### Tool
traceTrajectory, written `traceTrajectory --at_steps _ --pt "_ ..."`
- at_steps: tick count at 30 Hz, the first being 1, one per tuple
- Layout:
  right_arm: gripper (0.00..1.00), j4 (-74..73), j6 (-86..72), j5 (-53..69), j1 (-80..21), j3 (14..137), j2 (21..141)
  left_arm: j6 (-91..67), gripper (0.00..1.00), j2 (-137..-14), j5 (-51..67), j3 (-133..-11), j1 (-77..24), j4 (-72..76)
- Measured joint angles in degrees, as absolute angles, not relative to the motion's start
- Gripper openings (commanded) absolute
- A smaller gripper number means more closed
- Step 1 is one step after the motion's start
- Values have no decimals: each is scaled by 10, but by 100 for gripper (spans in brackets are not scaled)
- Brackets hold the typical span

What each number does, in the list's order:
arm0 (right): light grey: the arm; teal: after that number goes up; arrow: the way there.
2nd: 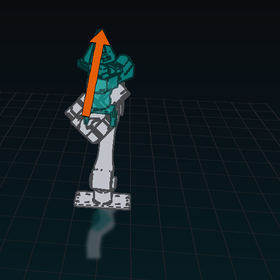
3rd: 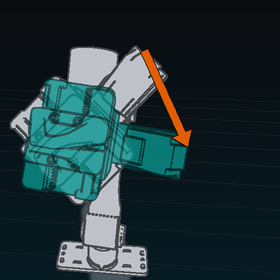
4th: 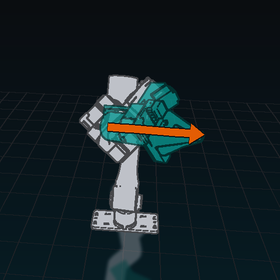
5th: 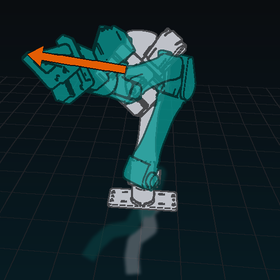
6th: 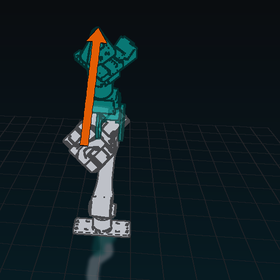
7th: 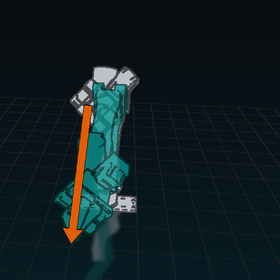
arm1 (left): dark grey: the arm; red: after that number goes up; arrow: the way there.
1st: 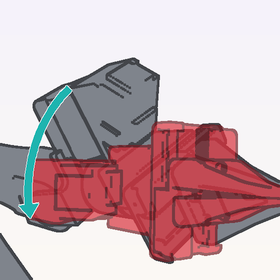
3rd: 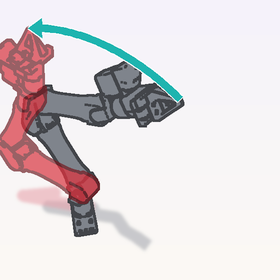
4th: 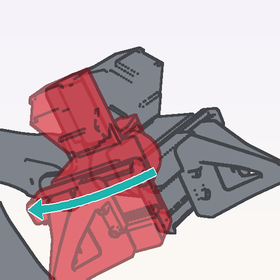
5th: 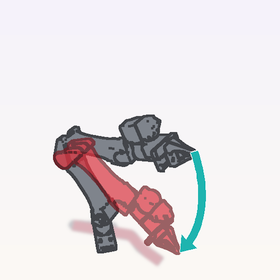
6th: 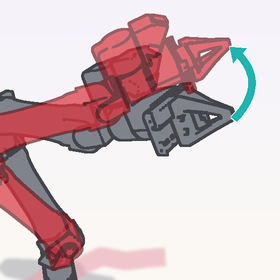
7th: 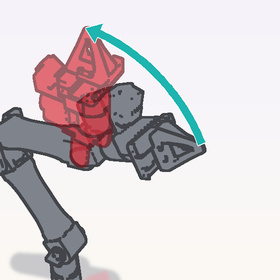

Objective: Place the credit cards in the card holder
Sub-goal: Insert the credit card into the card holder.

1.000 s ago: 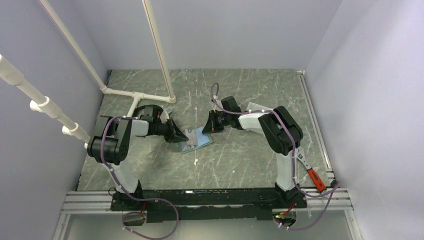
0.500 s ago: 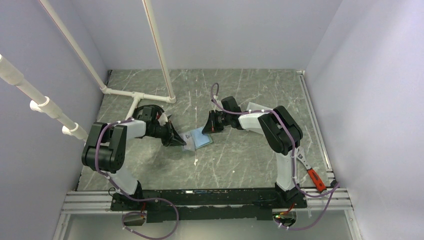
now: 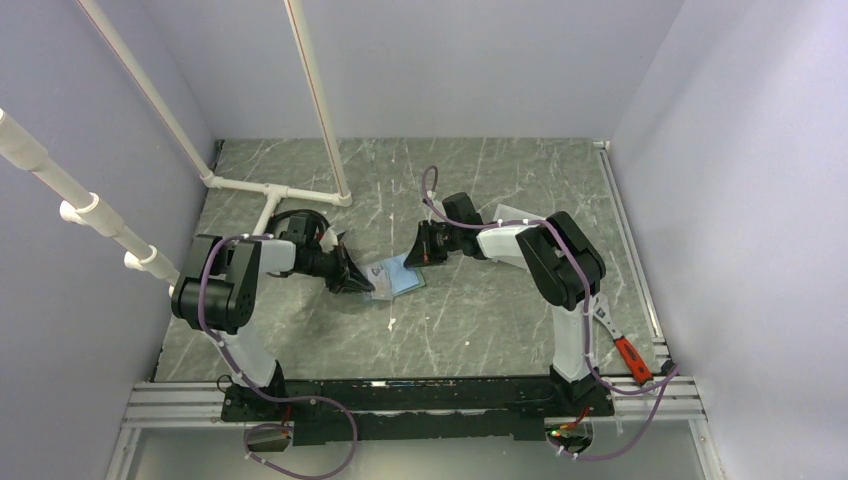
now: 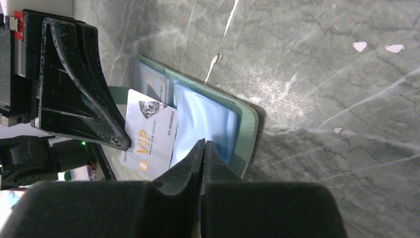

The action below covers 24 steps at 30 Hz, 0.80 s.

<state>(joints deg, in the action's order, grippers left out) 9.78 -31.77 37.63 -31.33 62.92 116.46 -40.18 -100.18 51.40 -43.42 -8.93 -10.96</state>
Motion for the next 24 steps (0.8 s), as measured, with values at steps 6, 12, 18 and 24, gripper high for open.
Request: traceTrajectory --at_steps 6,12,18,24 --pt "0 98 -318 376 -313 629 1165 -401 0 -1002 518 -435 -89 -89" --pt "12 98 -318 376 -313 628 1165 -401 0 -1002 524 -435 -89 -70" --pt "42 56 -295 311 -331 628 1128 -395 0 -1002 526 -435 -89 -69" --pt "55 -46 -253 169 -376 636 1077 -365 0 -986 515 -435 -89 -111"
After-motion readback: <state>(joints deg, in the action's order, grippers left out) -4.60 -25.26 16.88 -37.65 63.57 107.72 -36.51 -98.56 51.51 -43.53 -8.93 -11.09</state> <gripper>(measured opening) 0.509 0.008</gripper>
